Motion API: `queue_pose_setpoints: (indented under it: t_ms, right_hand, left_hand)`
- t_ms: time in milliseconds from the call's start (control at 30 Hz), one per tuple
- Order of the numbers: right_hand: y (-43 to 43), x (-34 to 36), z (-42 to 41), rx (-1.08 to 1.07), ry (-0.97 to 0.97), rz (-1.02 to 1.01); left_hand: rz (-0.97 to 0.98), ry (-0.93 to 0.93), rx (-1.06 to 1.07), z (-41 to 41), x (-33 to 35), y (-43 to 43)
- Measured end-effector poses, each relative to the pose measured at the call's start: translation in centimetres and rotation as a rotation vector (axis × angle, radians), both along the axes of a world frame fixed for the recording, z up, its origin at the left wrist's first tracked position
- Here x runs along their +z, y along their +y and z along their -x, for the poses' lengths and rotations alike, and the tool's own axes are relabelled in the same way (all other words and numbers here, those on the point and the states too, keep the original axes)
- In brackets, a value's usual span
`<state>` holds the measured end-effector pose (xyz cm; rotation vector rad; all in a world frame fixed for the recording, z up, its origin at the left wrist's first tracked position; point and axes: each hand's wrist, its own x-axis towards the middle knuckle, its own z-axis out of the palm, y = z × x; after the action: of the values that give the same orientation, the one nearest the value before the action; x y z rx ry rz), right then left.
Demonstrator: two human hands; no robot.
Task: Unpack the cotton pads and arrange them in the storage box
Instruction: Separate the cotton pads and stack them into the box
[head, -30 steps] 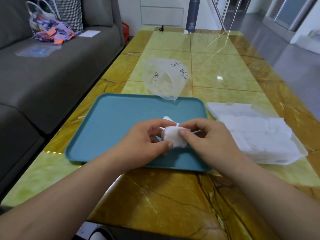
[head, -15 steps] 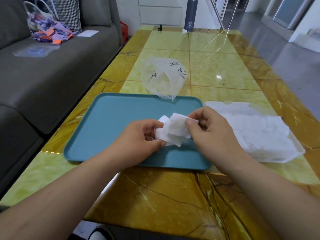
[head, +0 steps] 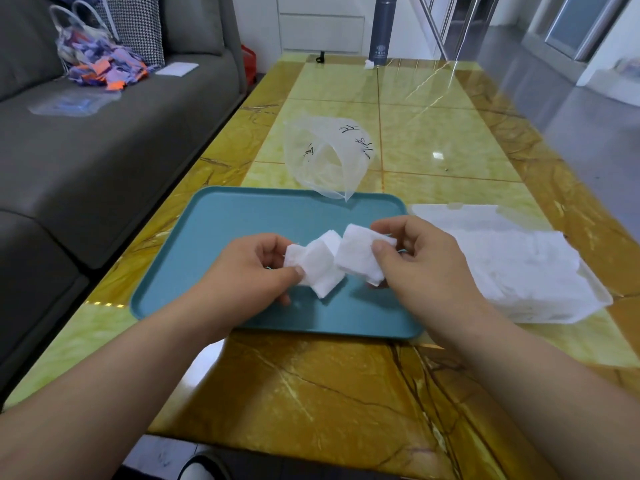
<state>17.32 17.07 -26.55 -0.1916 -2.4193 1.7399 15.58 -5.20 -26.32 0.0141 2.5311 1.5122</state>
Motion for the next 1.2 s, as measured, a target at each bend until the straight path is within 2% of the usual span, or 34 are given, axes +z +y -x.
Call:
queue_pose_setpoints:
  t_ms: [100,200,233,367,600,967,1033,1133,1200]
  right_hand:
    - [-0.3,-0.1,-0.2,0.019,-0.048,0.056]
    - [0.0,-0.2,-0.1,-0.025,-0.035,-0.007]
    - [0.1,-0.2,-0.1,-0.039,-0.033,-0.021]
    - [0.1,-0.4,0.0,-0.052,-0.042,-0.028]
    - [0.0,-0.6,0.1,-0.064,-0.05,-0.005]
    - [0.5,-0.5,0.2,-0.089,-0.038,-0.027]
    - [0.5,-0.4,0.2,-0.089,-0.04,-0.018]
    - [0.5,-0.2,0.0,-0.062,-0.045,0.036]
    - [0.4,0.1,-0.2,-0.002,-0.053,0.1]
  left_hand:
    - [0.045,-0.024,-0.051,0.0,-0.3,0.6]
    - [0.348,0.166,-0.02,0.5,-0.9,0.6]
    - [0.385,0.221,0.003,0.7,-0.8,0.6]
    - [0.427,0.302,0.02,0.7,-0.7,1.4]
    - [0.441,0.176,-0.017,0.8,-1.3,2.5]
    - [0.191,0.22,-0.045,0.3,-0.4,2.4]
    - [0.056,0.182,-0.07,-0.1,0.4,2.0]
    - [-0.277,0.057,-0.105,-0.6,1.4,1.7]
    - [-0.391,0.016,-0.103,-0.8,1.5,2.1]
